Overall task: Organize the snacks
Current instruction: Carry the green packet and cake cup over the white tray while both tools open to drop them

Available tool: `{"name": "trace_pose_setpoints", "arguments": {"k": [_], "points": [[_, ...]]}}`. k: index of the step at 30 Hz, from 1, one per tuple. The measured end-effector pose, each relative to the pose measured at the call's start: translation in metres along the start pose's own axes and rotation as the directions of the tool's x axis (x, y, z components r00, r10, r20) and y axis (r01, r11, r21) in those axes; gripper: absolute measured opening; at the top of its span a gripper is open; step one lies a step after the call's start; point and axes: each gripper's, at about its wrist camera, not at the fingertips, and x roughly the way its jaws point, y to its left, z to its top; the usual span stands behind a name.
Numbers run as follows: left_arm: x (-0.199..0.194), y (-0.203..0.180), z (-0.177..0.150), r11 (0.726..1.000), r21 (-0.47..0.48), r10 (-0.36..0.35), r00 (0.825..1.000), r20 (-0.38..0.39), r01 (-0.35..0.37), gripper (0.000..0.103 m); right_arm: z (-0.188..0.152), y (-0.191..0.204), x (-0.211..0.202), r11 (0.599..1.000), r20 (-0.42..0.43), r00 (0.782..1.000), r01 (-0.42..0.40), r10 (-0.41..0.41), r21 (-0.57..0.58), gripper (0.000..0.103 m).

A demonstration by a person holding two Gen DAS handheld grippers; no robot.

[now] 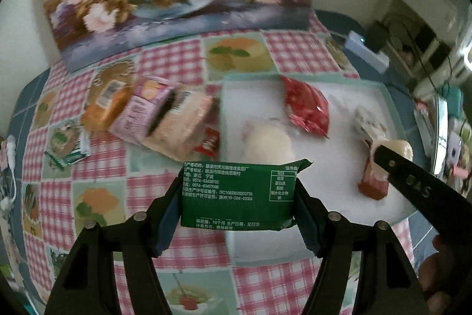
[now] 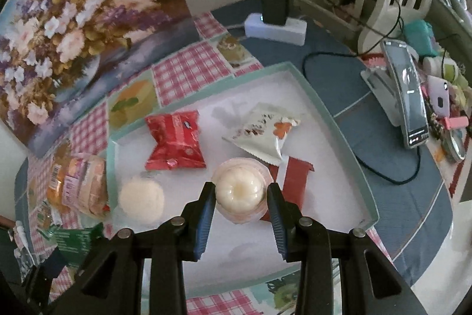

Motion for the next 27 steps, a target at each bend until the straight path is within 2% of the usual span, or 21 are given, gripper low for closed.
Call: {"name": "trace_pose_setpoints", "arguments": {"k": [4, 8, 27], "points": [[0.012, -0.017, -0.004, 0.998, 0.056, 0.024, 0.999, -0.029, -0.022, 0.071, -0.005, -0.003, 0.016, 1.000, -0.061, 0.998, 0.004, -0.004, 0.001, 0.039], [0.018, -0.026, -0.006, 0.996, 0.088, 0.027, 0.998, -0.048, -0.023, 0.072, -0.007, -0.003, 0.020, 1.000, -0.069, 0.998, 0.004, -0.004, 0.001, 0.039], [0.027, -0.032, -0.008, 0.995, 0.101, 0.001, 0.996, -0.090, 0.008, 0.074, -0.007, -0.002, 0.023, 1.000, -0.079, 0.997, -0.003, 0.003, 0.004, 0.040]]}}
